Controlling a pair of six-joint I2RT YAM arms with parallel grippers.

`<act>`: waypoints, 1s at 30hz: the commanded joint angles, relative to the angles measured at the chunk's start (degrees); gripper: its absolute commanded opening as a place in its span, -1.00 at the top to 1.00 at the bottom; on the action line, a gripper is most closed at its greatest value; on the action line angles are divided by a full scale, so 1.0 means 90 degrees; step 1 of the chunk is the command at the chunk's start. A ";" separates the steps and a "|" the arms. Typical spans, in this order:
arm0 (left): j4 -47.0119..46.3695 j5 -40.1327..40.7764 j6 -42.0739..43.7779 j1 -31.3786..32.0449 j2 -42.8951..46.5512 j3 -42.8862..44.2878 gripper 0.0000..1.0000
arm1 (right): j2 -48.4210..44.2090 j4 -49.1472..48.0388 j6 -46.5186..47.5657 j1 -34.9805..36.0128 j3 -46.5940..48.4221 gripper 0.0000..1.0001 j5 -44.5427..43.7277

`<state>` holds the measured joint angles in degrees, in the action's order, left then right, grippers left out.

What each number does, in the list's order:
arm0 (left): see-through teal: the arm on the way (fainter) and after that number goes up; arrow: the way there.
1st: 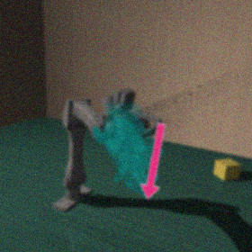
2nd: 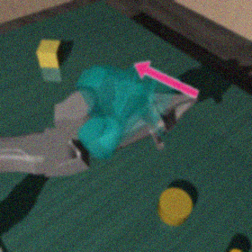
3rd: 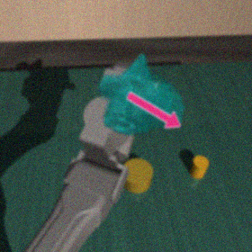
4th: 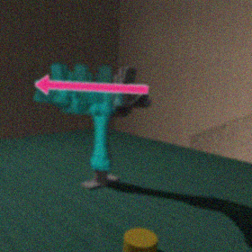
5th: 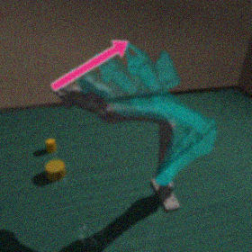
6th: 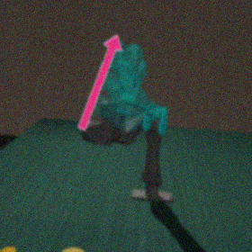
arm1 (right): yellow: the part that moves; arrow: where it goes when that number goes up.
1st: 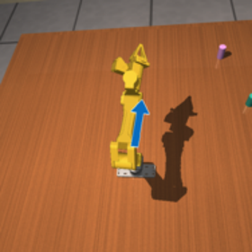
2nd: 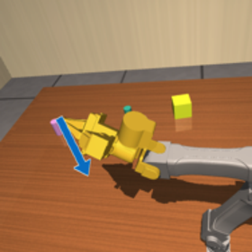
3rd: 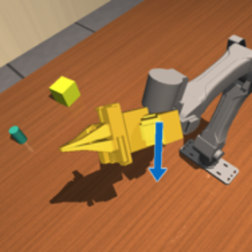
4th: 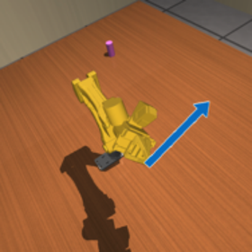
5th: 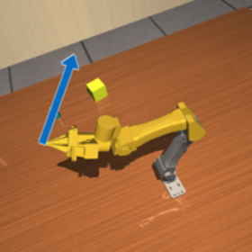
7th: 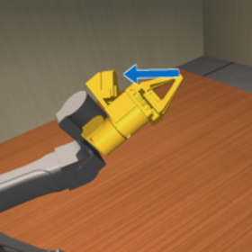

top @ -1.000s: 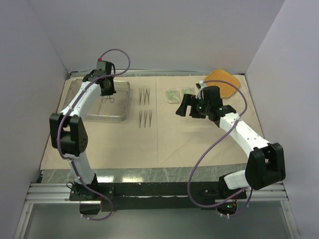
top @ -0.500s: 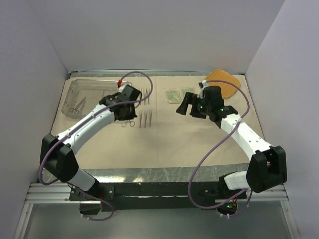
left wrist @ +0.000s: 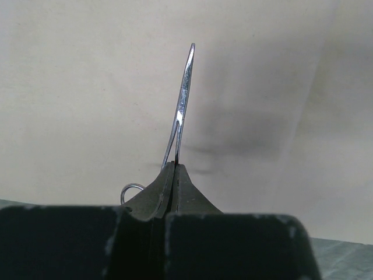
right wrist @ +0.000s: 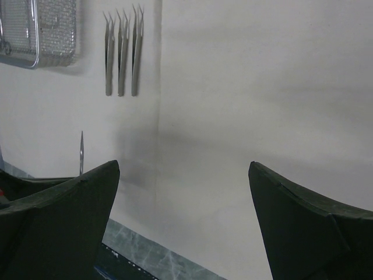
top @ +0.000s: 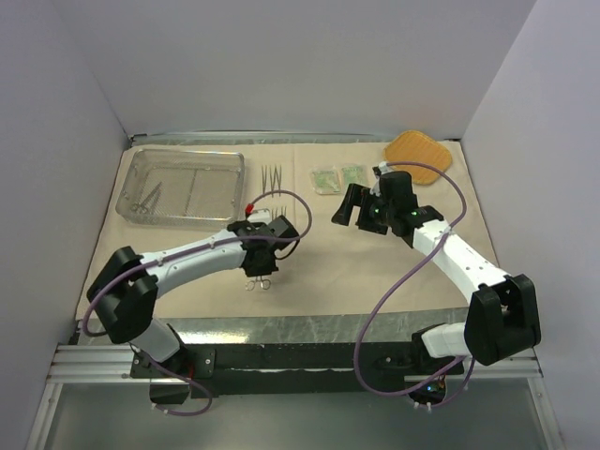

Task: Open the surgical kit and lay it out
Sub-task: Place the medical item in the surgical kit.

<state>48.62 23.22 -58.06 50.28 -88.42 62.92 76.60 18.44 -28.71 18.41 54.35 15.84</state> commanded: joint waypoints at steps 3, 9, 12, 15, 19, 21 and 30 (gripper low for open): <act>-0.0305 0.0125 -0.0130 0.0194 -0.0448 -0.0086 0.98 | -0.0259 0.0012 0.0123 0.0044 0.0104 -1.00 -0.0343; -0.0383 0.0193 -0.0102 0.0292 -0.0848 -0.0018 0.98 | -0.0269 -0.0047 0.0152 0.0034 0.0045 -1.00 -0.0325; -0.0393 0.0213 -0.0121 0.0302 -0.1073 -0.0008 0.98 | -0.0162 0.0002 0.0260 0.0044 0.0143 -1.00 -0.0304; -0.0383 0.0144 -0.0169 0.0292 -0.1259 0.0011 0.98 | -0.0074 -0.0017 0.0270 0.0034 0.0182 -1.00 -0.0305; -0.0334 0.0144 -0.0209 0.0311 -0.1474 0.0186 0.98 | 0.0004 -0.0066 0.0289 0.0044 0.0202 -1.00 -0.0226; -0.0285 0.0105 -0.0209 0.0312 -0.1581 0.0226 0.97 | 0.0044 -0.0037 0.0319 0.0034 0.0221 -1.00 -0.0217; -0.0081 0.0076 -0.0140 0.0360 -0.1484 0.0470 0.52 | 0.0073 -0.0007 0.0368 0.0044 0.0260 -1.00 -0.0285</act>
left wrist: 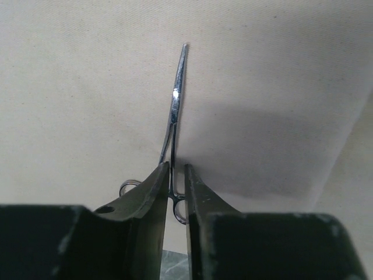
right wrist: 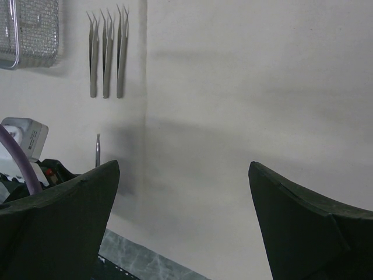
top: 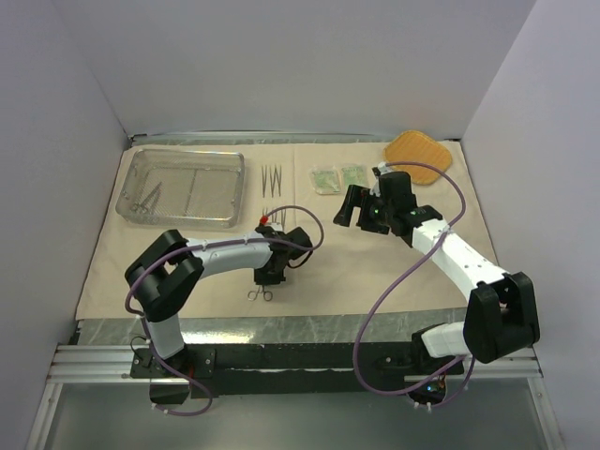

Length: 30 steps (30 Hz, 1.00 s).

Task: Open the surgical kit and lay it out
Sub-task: Place the medical item in the surgical kit.

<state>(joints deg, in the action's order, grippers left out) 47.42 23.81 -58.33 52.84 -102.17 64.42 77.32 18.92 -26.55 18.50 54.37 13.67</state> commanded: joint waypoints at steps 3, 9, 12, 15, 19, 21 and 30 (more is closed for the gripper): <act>0.0199 0.0040 -0.0101 0.0105 0.0121 0.0410 0.48 | -0.0036 -0.0071 0.0137 0.0024 0.0238 -1.00 -0.0054; 0.0600 0.0069 -0.0101 0.0115 0.0453 0.0916 0.29 | -0.0202 -0.0032 0.0108 0.0034 0.0219 -1.00 -0.0064; 0.0669 0.0147 -0.0043 0.0086 0.0785 0.1229 0.07 | -0.0338 0.0037 0.0127 0.0024 0.0209 -1.00 -0.0083; 0.0825 0.0313 0.0123 -0.0118 0.0932 0.1716 -0.03 | -0.0533 0.0027 0.0127 0.0034 0.0131 -1.00 -0.0064; 0.0699 0.0391 0.0745 -0.0694 0.1175 0.2031 -0.29 | -0.0681 -0.0061 0.0059 0.0063 -0.0005 -1.00 0.0062; 0.0494 0.0401 0.1030 -0.1220 0.1293 0.2041 -0.45 | -0.0778 -0.0090 0.0069 0.0122 -0.0045 -1.00 0.0102; -0.1104 -0.0692 0.3391 -0.4384 0.1841 0.1866 -0.60 | -0.0925 0.0007 0.0235 0.0395 -0.0094 -1.00 -0.0151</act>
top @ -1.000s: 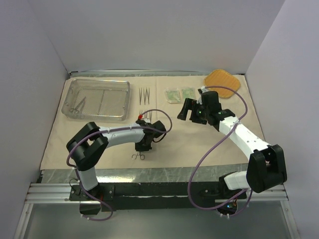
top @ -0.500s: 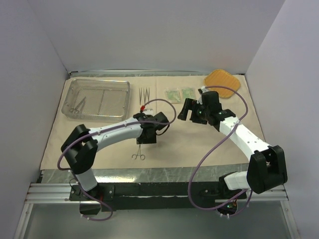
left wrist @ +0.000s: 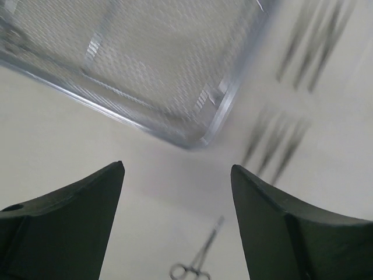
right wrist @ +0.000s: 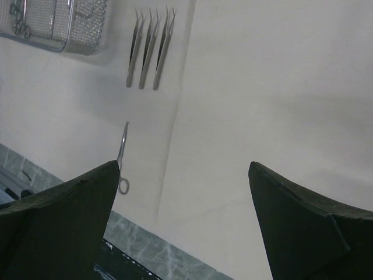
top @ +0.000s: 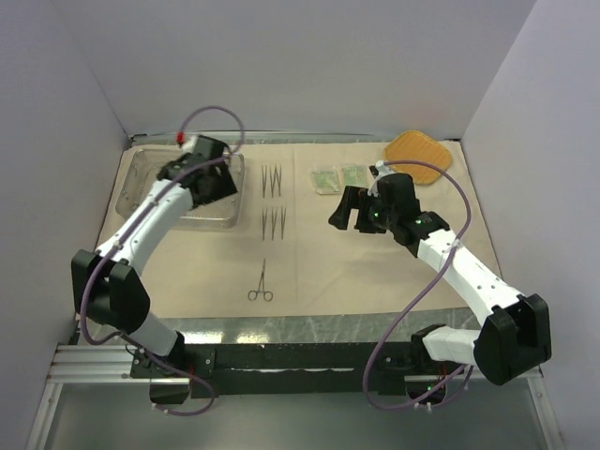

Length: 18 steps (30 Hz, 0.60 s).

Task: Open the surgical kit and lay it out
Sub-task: Place the medical item in the surgical kit, then pick up the medical item from the container.

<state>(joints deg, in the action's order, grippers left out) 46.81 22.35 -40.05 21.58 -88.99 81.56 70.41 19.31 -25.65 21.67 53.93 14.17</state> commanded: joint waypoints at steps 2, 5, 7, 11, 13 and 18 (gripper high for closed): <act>-0.1332 -0.0811 0.1627 -0.1699 0.0201 0.0039 -0.60 | -0.0187 0.0139 0.0145 0.0034 0.0003 -1.00 -0.0373; -0.1470 -0.1360 0.1969 -0.2611 -0.0491 0.0467 -0.57 | -0.0313 0.0140 0.0223 0.0043 -0.0123 -1.00 -0.0354; -0.1422 -0.1438 0.2135 -0.2982 -0.1096 0.0741 -0.55 | -0.0333 0.0217 0.0252 0.0034 -0.0192 -1.00 -0.0364; -0.1100 -0.1166 0.2428 -0.3238 -0.1947 0.1444 -0.49 | -0.0294 0.0228 0.0213 0.0043 -0.0338 -1.00 -0.0422; -0.0915 -0.0806 0.2594 -0.3287 -0.2328 0.1630 -0.45 | -0.0226 0.0208 0.0233 0.0034 -0.0348 -1.00 -0.0423; -0.0835 -0.0666 0.2761 -0.3472 -0.2797 0.1632 -0.30 | -0.0002 0.0247 0.0340 0.0043 -0.0250 -1.00 -0.0423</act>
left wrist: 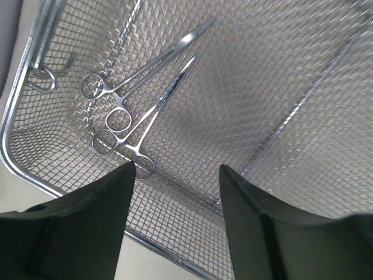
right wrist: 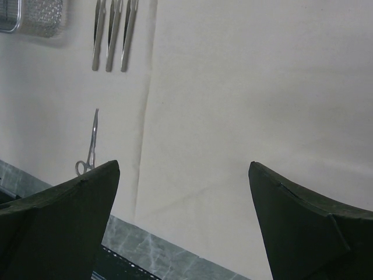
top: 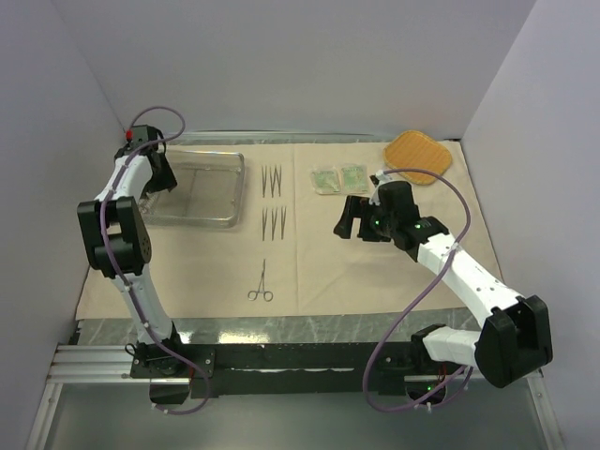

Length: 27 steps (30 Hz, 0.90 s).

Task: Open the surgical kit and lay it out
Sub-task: Pick up the medical item from the container.

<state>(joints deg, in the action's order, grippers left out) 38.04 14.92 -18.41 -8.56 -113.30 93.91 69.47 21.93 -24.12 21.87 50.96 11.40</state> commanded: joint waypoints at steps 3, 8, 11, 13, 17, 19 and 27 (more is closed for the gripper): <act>0.0099 0.0052 0.0405 -0.0231 -0.0301 0.0191 -0.21 | 0.0123 -0.0103 0.0180 0.0021 0.0041 -1.00 -0.0114; 0.0070 -0.0221 0.0571 -0.0338 -0.0653 0.0269 -0.02 | 0.0230 -0.0074 0.0277 0.0012 0.0090 -1.00 -0.0143; 0.0021 -0.0261 0.0679 -0.0377 -0.0829 0.0317 0.04 | 0.0318 -0.0113 0.0317 0.0012 0.0119 -1.00 -0.0114; 0.0041 -0.0271 0.0747 -0.0407 -0.0927 0.0386 0.07 | 0.0386 -0.0103 0.0326 0.0002 0.0158 -1.00 -0.0104; -0.0018 -0.0339 0.0855 -0.0456 -0.1131 0.0405 0.12 | 0.0455 -0.0132 0.0365 0.0002 0.0187 -1.00 -0.0124; 0.0011 -0.0495 0.0874 -0.0465 -0.1191 0.0464 0.21 | 0.0513 -0.0123 0.0395 0.0002 0.0207 -1.00 -0.0134; 0.0148 -0.0915 0.0835 -0.0455 -0.1201 0.0532 0.73 | 0.0630 -0.0152 0.0385 0.0002 0.0305 -1.00 -0.0114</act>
<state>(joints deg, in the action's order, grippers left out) 38.94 9.85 -11.35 -12.36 -123.76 96.84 75.09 21.91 -21.52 21.87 51.13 11.14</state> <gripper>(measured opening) 0.216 0.999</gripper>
